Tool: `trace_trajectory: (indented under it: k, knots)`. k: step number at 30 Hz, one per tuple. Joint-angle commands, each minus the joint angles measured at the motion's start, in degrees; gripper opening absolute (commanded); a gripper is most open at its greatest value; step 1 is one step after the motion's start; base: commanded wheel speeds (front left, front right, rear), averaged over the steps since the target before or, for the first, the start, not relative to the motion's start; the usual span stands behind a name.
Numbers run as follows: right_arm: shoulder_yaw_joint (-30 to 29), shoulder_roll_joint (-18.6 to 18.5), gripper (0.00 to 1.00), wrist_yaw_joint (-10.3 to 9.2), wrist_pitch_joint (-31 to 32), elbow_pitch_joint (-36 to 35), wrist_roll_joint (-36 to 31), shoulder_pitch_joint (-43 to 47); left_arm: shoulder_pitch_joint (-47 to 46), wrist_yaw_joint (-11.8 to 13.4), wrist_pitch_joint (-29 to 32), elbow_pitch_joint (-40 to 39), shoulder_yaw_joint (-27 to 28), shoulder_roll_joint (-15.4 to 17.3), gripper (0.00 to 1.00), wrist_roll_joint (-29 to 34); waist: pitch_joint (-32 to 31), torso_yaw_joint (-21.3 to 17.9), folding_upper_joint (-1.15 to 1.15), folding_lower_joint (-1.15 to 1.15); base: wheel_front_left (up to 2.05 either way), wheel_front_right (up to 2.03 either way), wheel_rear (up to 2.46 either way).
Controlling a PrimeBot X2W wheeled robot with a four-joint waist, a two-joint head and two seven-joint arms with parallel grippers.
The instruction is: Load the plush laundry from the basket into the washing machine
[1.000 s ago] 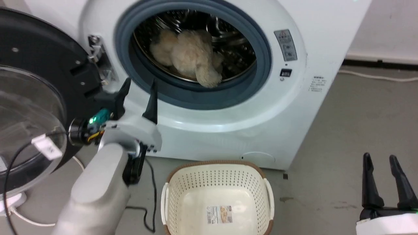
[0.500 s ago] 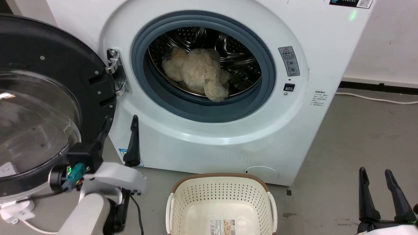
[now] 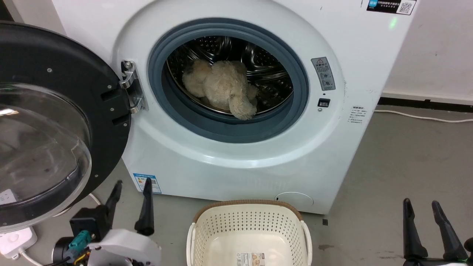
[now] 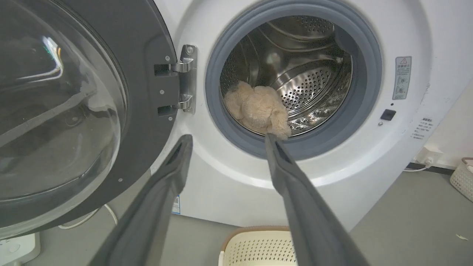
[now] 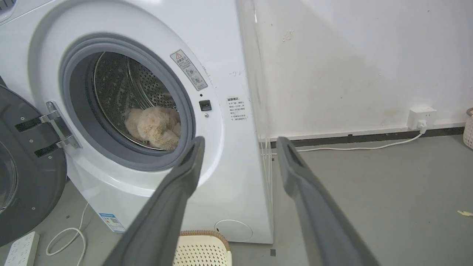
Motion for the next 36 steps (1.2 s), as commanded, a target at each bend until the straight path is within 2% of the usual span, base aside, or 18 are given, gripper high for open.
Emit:
trace_trajectory:
  k: [1, 14, 31, 36]
  knots:
    - [0.1, -0.1, 1.00, 0.05, -0.4, 0.3, 0.1, 1.3, 1.4, 0.2, 0.8, -1.2, -0.4, 0.5, 1.00, -0.3, -0.1, 0.1, 0.00, 0.00, 0.00, 0.00, 0.00]
    - [0.9, -0.1, 1.00, 0.05, 0.8, -0.1, -1.4, 3.3, 2.4, -0.2, 3.0, -2.8, -1.9, 2.2, 1.00, -0.1, -0.7, 0.4, 0.00, 0.00, 0.00, 0.00, 0.00]
    - [1.8, -0.1, 1.00, 0.05, 2.1, -0.9, -1.3, 3.2, 1.5, 1.1, 3.1, -2.6, -3.0, 2.3, 1.00, 1.4, -0.6, 0.6, 0.00, 0.00, 0.00, 0.00, 0.00]
    - [2.0, -0.1, 1.00, 0.05, 2.1, -1.0, -1.2, 3.1, 1.0, 0.7, 2.7, -2.1, -3.0, 2.1, 1.00, 1.0, -0.5, 0.5, 0.00, 0.00, 0.00, 0.00, 0.00]
